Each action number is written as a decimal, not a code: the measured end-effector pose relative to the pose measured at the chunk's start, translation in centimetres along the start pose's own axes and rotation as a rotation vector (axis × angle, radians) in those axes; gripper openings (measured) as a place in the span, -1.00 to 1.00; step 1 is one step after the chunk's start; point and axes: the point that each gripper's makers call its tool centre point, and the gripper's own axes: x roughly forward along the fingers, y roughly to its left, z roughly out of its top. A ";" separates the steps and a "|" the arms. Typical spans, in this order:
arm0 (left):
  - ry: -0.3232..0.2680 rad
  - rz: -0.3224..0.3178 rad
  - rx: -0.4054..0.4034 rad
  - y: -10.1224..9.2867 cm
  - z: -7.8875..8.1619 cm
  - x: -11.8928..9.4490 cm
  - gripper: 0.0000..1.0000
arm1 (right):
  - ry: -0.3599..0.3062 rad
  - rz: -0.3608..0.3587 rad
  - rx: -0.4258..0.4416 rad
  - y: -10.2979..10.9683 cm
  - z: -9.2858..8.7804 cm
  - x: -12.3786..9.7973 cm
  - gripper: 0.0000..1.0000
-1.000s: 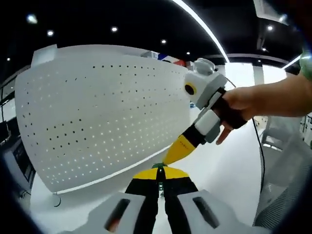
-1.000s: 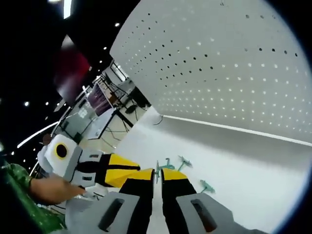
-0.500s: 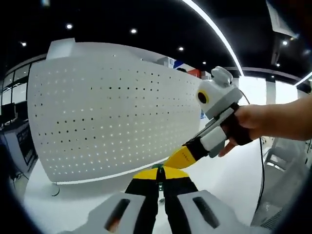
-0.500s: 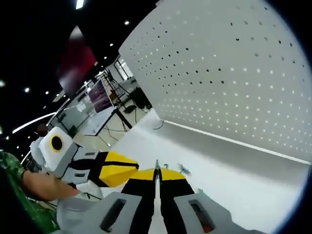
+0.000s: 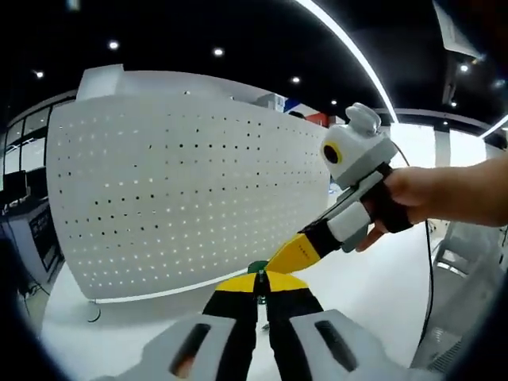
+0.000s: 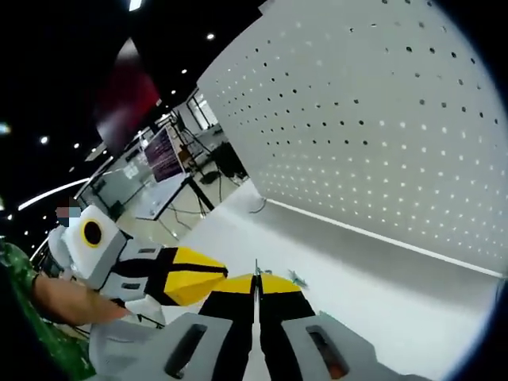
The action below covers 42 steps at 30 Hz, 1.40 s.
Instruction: Insert the hook assembly into the mounting plate slot until the hook locks in place.
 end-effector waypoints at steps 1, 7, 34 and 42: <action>0.000 -0.002 0.015 -0.1 0.1 0.0 -0.94 | -0.001 -0.001 -0.001 0.0 0.0 0.0 -1.00; -0.001 -0.012 0.054 -0.5 0.3 0.1 -0.78 | -0.002 -0.001 -0.007 0.1 0.1 -0.1 -1.00; 0.024 0.016 0.049 0.2 -0.2 0.2 -0.90 | -0.015 0.033 -0.032 2.0 1.1 -0.4 -1.00; 0.018 0.017 0.046 0.3 -0.1 0.2 -0.88 | -0.011 0.034 -0.037 2.1 1.0 -0.4 -1.00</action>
